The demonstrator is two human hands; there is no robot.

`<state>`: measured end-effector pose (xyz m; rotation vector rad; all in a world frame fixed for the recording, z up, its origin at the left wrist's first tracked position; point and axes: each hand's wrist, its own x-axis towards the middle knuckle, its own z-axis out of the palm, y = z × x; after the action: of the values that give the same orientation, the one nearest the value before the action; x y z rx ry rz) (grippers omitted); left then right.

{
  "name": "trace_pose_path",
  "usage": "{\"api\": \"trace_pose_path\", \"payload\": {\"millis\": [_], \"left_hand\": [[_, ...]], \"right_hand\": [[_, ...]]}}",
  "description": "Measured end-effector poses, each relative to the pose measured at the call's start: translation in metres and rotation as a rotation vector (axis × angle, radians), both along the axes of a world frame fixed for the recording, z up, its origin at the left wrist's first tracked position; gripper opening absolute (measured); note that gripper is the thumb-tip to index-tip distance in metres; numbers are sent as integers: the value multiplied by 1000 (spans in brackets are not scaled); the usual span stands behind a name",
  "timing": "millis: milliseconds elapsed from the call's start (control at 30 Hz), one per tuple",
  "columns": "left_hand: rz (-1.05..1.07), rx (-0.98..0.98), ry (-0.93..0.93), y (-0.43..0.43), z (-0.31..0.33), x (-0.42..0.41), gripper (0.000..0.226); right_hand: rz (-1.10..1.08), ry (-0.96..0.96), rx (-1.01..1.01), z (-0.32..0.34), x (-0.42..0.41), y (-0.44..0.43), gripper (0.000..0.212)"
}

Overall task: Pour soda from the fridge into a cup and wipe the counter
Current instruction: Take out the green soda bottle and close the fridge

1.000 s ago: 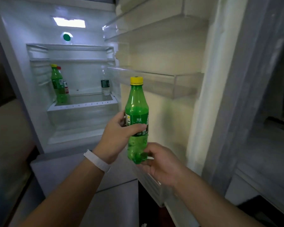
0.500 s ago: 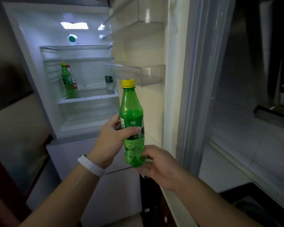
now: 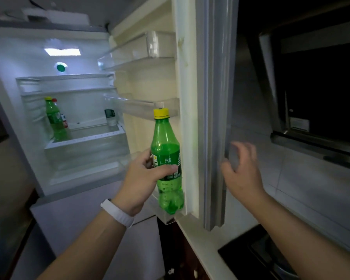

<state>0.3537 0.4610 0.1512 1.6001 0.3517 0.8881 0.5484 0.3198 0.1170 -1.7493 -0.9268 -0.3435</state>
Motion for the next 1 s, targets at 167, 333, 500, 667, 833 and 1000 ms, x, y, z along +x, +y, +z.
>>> {"api": "trace_pose_path", "payload": {"millis": [167,333,500,667,833,1000], "left_hand": [[-31,-2,-4,-9,8,-1,48],[-28,2,0,-12,10,-12,41],[-7,6,15,-9,14,-35,43],[36,-10,16,-1,13,-70,44],[117,-29,11,7,10,-116,42],[195,-40,24,14,6,-167,38]], "right_hand": [[167,131,-89,0,6,12,80],[181,145,-78,-8,-11,18,86],[165,52,-107,-17,-40,23,84],[170,-178,-210,-28,-69,28,83],[195,-344,-265,-35,-102,44,82],[244,-442,-217,-41,-139,70,94]]}}
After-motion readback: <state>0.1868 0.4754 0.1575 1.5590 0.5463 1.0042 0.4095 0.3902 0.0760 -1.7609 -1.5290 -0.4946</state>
